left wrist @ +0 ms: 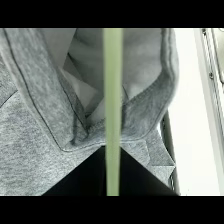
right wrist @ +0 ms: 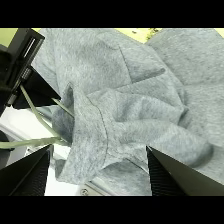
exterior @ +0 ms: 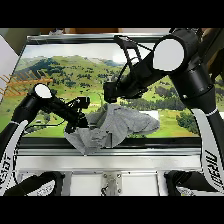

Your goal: Fold the clothes and pants, and hang the long-sleeved shirts on hangers.

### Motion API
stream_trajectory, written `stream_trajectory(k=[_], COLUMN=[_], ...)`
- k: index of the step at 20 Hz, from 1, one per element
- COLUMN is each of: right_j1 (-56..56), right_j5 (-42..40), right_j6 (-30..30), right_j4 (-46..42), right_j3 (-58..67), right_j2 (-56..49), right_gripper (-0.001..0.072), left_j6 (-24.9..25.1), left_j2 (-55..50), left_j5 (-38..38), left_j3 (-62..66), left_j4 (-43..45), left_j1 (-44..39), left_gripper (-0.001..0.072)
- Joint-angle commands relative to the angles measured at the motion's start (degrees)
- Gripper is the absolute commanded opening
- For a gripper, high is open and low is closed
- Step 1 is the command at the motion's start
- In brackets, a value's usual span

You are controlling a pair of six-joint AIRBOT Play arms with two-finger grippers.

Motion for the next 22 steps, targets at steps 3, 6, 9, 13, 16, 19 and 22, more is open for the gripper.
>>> stream_trajectory(k=[3,6,9,13,16,19,22], right_j1=[-1.0,-2.8,-7.7,-18.3,-26.6,-34.4,-43.1], right_j5=[2.1,5.1,5.3,4.7,-0.7,-10.3,-13.4], right_j6=[-6.4,-12.7,-16.7,-23.5,-30.7,-40.3,-51.2], right_j4=[-0.2,-0.2,0.0,4.7,12.2,20.5,35.1], right_j3=[0.0,-0.1,-2.9,-13.5,-26.3,-40.5,-52.9], right_j2=[0.9,2.5,7.0,16.1,24.9,33.4,37.9], right_gripper=[0.0645,0.0646,0.0645,0.0645,0.0646,0.0645,0.0645], left_j6=[-0.2,-0.2,-0.2,-0.3,-0.3,-0.7,-1.9], left_j2=[0.0,0.0,0.0,0.0,0.0,0.0,0.0], left_j5=[0.0,0.0,-0.1,-0.1,0.0,-0.1,-0.5], left_j3=[0.0,0.0,0.0,0.0,0.0,0.0,0.0], left_j4=[0.1,0.1,0.1,0.1,0.1,0.1,0.1], left_j1=[0.0,0.0,0.0,0.0,0.0,0.0,0.0], left_gripper=[0.0011,0.0011,0.0011,0.0011,0.0011,0.0011,0.0011])
